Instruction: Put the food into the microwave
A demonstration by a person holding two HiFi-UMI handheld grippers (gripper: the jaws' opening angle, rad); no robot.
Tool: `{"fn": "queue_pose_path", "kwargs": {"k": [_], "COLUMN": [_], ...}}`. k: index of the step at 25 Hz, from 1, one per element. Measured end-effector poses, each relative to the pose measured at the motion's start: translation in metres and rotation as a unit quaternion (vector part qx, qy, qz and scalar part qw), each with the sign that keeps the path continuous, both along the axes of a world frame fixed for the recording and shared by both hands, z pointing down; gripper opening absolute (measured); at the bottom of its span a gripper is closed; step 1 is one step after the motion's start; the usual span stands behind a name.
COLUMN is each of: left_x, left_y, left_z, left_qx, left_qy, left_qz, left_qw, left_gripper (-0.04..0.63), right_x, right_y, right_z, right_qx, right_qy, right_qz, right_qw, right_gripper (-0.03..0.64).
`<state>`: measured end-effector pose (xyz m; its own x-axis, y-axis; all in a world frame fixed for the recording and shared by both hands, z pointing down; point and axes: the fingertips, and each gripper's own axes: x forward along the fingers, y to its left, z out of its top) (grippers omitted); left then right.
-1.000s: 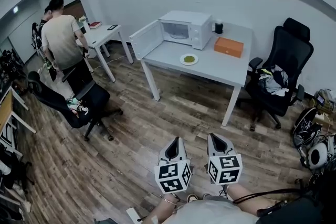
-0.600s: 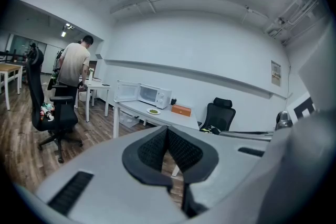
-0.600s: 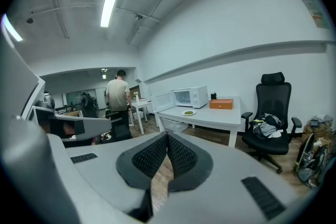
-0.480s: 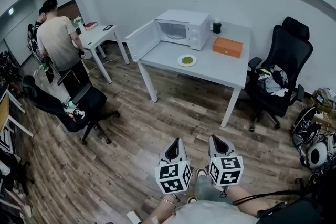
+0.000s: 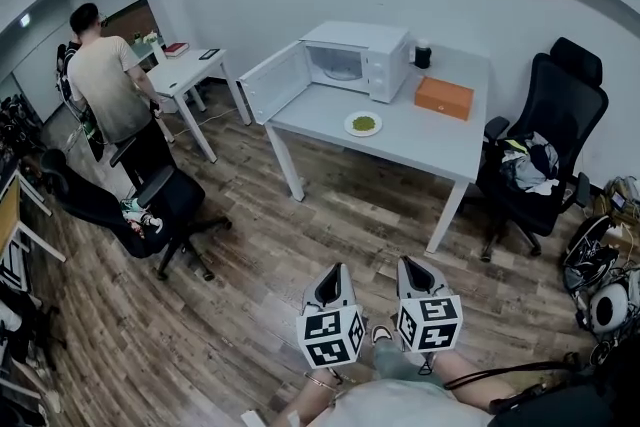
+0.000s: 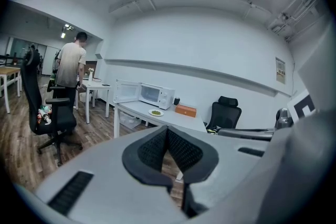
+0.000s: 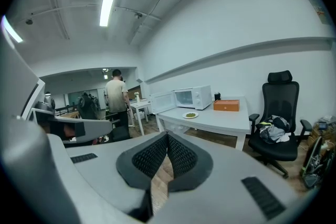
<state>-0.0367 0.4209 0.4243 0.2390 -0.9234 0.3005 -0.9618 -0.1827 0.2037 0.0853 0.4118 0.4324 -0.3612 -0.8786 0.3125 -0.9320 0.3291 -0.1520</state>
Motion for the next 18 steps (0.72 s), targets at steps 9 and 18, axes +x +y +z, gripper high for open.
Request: {"fn": "queue_pose_path", "kwargs": {"k": [9,18], "left_x": [0.011,0.024], "left_y": [-0.048,-0.092], "left_z": [0.003,0.005], "left_qx": [-0.007,-0.014], "left_qy": [-0.003,-0.009], "left_qz": [0.001,0.000], "left_qw": [1.0000,0.9999], "left_gripper": [0.002,0.002], "right_x": [0.010,0.027], "right_y": [-0.049,-0.094], "right_z": [0.001,0.002], "right_qx": [-0.006,-0.012], "right_qy": [0.002,0.001], "right_qz": [-0.003,-0.004], "right_qw": [1.000,1.000], "right_gripper": [0.017,0.017]}}
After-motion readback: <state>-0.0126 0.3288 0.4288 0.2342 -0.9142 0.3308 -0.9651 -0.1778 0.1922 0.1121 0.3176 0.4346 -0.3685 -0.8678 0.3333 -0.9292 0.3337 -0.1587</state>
